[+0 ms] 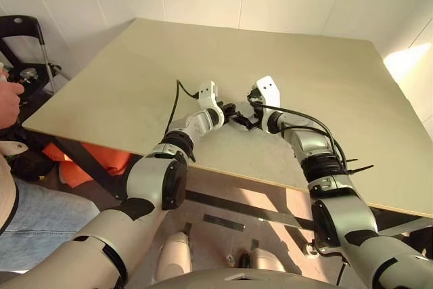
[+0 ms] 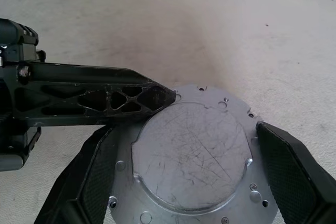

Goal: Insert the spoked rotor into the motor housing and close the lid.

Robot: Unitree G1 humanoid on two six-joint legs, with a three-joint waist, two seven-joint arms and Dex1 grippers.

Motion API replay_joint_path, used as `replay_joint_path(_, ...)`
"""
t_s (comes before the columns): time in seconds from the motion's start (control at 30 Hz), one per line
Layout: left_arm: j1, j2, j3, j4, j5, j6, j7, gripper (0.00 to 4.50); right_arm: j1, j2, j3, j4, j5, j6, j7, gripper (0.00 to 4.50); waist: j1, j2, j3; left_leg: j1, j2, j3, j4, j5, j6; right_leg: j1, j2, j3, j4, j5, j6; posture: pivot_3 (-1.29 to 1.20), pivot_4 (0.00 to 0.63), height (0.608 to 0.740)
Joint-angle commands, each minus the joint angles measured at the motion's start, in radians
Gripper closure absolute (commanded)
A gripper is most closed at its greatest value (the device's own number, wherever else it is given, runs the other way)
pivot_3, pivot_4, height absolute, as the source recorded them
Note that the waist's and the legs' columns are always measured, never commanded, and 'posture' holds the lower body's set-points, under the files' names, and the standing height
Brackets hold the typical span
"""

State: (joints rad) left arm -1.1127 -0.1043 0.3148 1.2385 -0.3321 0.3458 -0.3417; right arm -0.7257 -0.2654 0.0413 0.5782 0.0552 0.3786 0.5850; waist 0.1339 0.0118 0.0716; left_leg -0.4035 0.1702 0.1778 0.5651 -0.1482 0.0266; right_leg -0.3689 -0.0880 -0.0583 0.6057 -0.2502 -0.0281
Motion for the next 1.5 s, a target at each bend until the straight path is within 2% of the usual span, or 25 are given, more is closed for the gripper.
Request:
replay_joint_path(0.03,-0.001,-0.01,-0.012,0.008,0.016,0.019,-0.012,4.5,-0.009,-0.004,-0.006,-0.034,0.001,-0.014,-0.016,0.03,0.0,0.0,0.0,0.0,0.0,0.0,0.0,0.0,0.0,0.0,0.0,0.0,0.0,0.0,0.0,0.0,0.0,0.74)
replay_joint_path(0.2,0.001,-0.011,-0.018,0.004,0.019,0.034,-0.045,4.5,0.003,-0.011,-0.017,-0.092,0.037,0.021,0.028,0.03,0.001,0.0,0.0,0.0,0.0,0.0,0.001,-0.001,0.001,0.0,-0.001,0.0,0.0,0.0,0.0,0.0,0.0,0.74)
replay_joint_path(0.47,0.004,-0.013,-0.024,-0.003,0.021,0.051,-0.082,4.5,0.055,-0.048,-0.049,-0.325,0.145,0.156,0.125,0.03,0.015,0.0,0.001,-0.002,0.0,0.001,0.001,-0.001,0.002,0.0,-0.002,-0.001,0.0,0.0,0.0,0.0,0.0,0.74)
replay_joint_path(0.7,0.007,-0.016,-0.024,-0.004,0.023,0.052,-0.088,4.5,0.068,-0.067,-0.13,-0.456,0.252,0.291,0.104,0.03,0.021,0.0,0.001,-0.001,0.0,0.001,0.001,-0.001,0.002,0.001,-0.002,-0.002,0.0,0.0,0.0,0.0,0.0,0.74)
replay_joint_path(0.9,0.009,-0.021,-0.025,-0.006,0.027,0.051,-0.093,4.5,0.053,-0.082,-0.225,-0.365,0.296,0.443,-0.006,0.03,0.022,0.0,0.001,-0.001,0.0,0.001,0.002,-0.001,0.002,0.003,-0.004,-0.003,0.0,0.0,0.0,0.0,0.0,0.74)
replay_joint_path(1.23,0.013,-0.023,-0.024,-0.012,0.03,0.052,-0.109,4.5,0.067,-0.121,-0.328,-0.293,0.399,0.707,-0.041,0.03,0.026,0.0,0.001,-0.001,-0.001,0.001,0.002,-0.001,0.001,0.003,-0.004,-0.005,0.0,0.0,0.0,0.0,0.0,0.74)
replay_joint_path(1.5,0.016,-0.025,-0.026,-0.013,0.035,0.049,-0.109,4.5,0.048,-0.097,-0.403,-0.161,0.418,0.774,-0.119,0.03,0.042,0.001,0.0,-0.001,0.0,0.001,0.004,0.0,0.001,0.003,-0.004,-0.005,0.001,0.0,0.0,0.0,0.0,0.74)
